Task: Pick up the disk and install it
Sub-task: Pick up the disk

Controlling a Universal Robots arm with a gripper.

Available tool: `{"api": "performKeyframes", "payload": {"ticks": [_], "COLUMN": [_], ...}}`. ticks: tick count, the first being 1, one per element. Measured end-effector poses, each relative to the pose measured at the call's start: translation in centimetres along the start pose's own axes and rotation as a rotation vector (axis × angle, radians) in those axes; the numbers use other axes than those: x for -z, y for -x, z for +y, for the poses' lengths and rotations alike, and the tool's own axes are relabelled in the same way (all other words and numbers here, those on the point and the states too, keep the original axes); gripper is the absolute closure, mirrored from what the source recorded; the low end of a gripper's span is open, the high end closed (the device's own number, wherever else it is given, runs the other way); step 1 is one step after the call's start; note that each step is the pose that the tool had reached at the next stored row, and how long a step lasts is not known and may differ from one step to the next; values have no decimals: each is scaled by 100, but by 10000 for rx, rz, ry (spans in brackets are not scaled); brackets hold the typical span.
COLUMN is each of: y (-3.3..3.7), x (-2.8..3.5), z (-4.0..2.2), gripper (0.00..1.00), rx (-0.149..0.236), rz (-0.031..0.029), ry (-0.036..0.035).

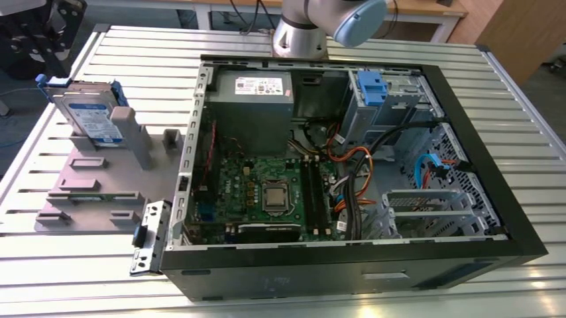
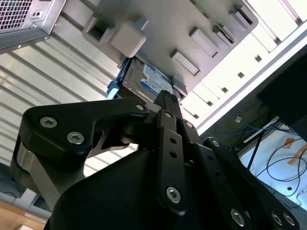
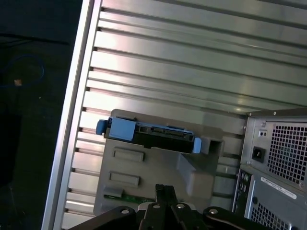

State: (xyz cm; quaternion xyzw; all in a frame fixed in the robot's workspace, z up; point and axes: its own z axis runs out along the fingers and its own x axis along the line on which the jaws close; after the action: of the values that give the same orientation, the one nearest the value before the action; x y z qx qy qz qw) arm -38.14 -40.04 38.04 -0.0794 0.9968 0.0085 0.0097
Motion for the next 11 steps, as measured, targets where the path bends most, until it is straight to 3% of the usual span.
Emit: {"api": "performKeyframes", "payload": {"ticks": [11], "y": [0], "x": [0], "z": [0], "gripper": [89], "rx": [564], "rz": [8], "ry": [11]}}
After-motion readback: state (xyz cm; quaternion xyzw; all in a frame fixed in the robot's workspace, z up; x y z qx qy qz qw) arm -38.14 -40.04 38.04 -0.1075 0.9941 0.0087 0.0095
